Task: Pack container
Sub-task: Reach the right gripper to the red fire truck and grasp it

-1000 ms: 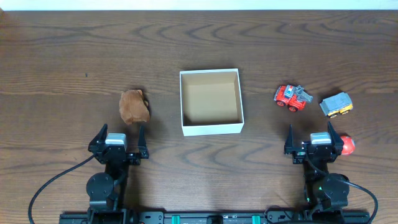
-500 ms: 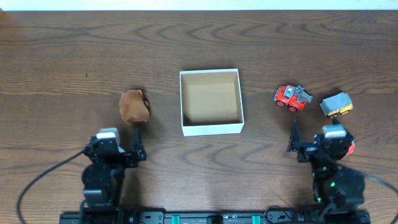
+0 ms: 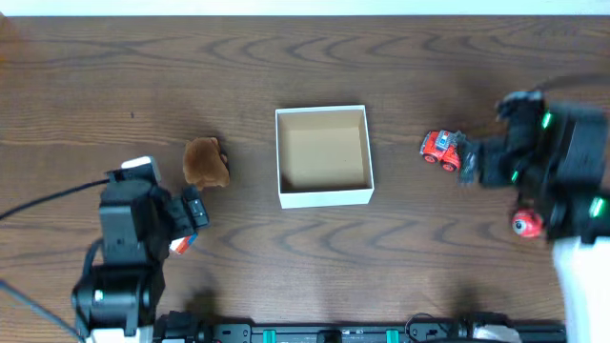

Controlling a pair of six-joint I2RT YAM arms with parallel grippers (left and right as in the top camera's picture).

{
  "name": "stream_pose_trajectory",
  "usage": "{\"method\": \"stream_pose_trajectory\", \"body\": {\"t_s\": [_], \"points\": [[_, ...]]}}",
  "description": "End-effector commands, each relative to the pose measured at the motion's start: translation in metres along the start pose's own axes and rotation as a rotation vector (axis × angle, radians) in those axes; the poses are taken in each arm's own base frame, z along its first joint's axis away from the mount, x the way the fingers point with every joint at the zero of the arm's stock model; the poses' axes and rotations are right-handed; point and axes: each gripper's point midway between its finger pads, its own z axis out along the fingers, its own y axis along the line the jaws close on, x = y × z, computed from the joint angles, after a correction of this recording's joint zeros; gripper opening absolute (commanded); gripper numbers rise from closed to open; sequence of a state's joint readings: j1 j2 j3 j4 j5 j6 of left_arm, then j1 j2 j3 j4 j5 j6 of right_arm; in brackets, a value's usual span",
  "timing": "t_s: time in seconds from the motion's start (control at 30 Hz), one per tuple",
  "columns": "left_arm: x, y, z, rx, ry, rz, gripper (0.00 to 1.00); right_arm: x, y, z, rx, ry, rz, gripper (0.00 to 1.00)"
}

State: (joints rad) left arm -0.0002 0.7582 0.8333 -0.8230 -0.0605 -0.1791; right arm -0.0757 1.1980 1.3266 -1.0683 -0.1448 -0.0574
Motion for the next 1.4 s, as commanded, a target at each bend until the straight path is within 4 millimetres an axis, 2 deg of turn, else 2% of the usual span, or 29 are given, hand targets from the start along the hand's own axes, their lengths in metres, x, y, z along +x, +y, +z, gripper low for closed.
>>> {"method": "stream_pose_trajectory", "body": {"t_s": [0.0, 0.1, 0.2, 0.33, 0.5, 0.93, 1.13, 1.37], "points": [[-0.002, 0.004, -0.002, -0.026, 0.027, -0.022, 0.98, -0.026, 0.005, -0.006, -0.12, 0.05, 0.06, 0.99], [0.003, 0.004, -0.002, -0.028, 0.046, -0.02, 0.98, -0.047, -0.006, -0.011, -0.105, 0.054, -0.002, 0.99], [0.005, 0.005, -0.003, -0.029, 0.05, -0.019, 0.98, -0.057, -0.016, -0.01, -0.071, 0.047, -0.196, 0.99], [0.005, 0.005, -0.003, -0.03, 0.053, -0.019, 0.98, -0.049, -0.031, 0.004, -0.02, 0.121, -0.418, 0.99], [0.005, 0.005, -0.003, -0.03, 0.053, -0.019, 0.98, -0.027, -0.027, 0.031, -0.109, 0.253, -0.572, 0.99], [0.003, 0.005, -0.002, -0.028, 0.046, -0.019, 0.98, 0.003, -0.024, 0.116, -0.236, 0.463, -0.581, 0.99], [0.003, 0.005, -0.002, -0.028, 0.045, -0.02, 0.98, 0.02, -0.027, 0.143, -0.265, 0.553, -0.575, 0.99], [0.003, 0.004, -0.002, -0.028, 0.045, -0.02, 0.98, 0.035, -0.031, 0.162, -0.282, 0.621, -0.605, 0.99]]}}
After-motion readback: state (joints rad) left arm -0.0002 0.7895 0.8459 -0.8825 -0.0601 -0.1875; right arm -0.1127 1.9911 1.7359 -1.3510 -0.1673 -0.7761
